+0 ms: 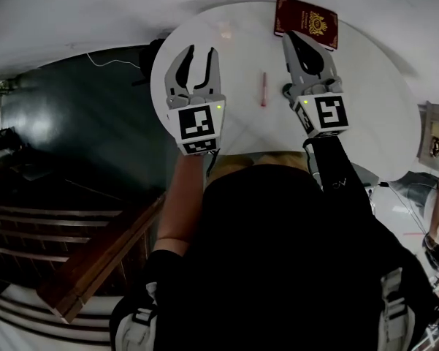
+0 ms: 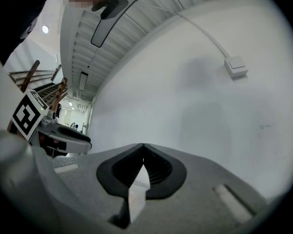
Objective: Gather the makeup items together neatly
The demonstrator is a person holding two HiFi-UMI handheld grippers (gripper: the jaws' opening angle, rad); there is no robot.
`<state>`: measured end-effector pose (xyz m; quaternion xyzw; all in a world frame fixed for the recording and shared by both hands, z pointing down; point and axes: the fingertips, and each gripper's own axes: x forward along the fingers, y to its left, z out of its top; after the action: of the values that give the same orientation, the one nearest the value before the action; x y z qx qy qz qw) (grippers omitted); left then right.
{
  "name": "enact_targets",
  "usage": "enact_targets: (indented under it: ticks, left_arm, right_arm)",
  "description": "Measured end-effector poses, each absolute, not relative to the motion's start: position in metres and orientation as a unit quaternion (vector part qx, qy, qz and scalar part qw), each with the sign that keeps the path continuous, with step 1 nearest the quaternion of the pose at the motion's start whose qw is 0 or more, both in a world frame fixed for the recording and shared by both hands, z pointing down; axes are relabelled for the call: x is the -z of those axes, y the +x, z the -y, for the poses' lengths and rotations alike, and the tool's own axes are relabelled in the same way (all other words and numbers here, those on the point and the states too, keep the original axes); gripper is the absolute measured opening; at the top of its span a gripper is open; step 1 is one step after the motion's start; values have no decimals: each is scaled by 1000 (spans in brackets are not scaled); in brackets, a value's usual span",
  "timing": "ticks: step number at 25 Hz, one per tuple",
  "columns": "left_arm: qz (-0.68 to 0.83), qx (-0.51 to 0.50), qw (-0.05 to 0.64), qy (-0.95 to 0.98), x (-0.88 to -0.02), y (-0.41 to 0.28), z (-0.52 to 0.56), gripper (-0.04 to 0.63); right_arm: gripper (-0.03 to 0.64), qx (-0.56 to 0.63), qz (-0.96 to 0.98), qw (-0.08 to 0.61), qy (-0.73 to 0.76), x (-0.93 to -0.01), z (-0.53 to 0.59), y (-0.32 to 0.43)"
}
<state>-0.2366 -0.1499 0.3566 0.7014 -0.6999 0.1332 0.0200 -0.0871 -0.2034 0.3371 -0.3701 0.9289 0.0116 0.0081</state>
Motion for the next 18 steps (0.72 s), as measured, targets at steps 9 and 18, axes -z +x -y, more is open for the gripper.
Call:
enact_targets:
  ticks: [9, 18]
  left_arm:
    - [647, -141, 129, 738, -420, -250, 178, 152]
    - [603, -182, 260, 732, -528, -267, 253, 201]
  right_arm:
    - [5, -21, -904, -12, -426, -342, 211, -85]
    - [5, -30, -848, -53, -527, -351, 188, -20]
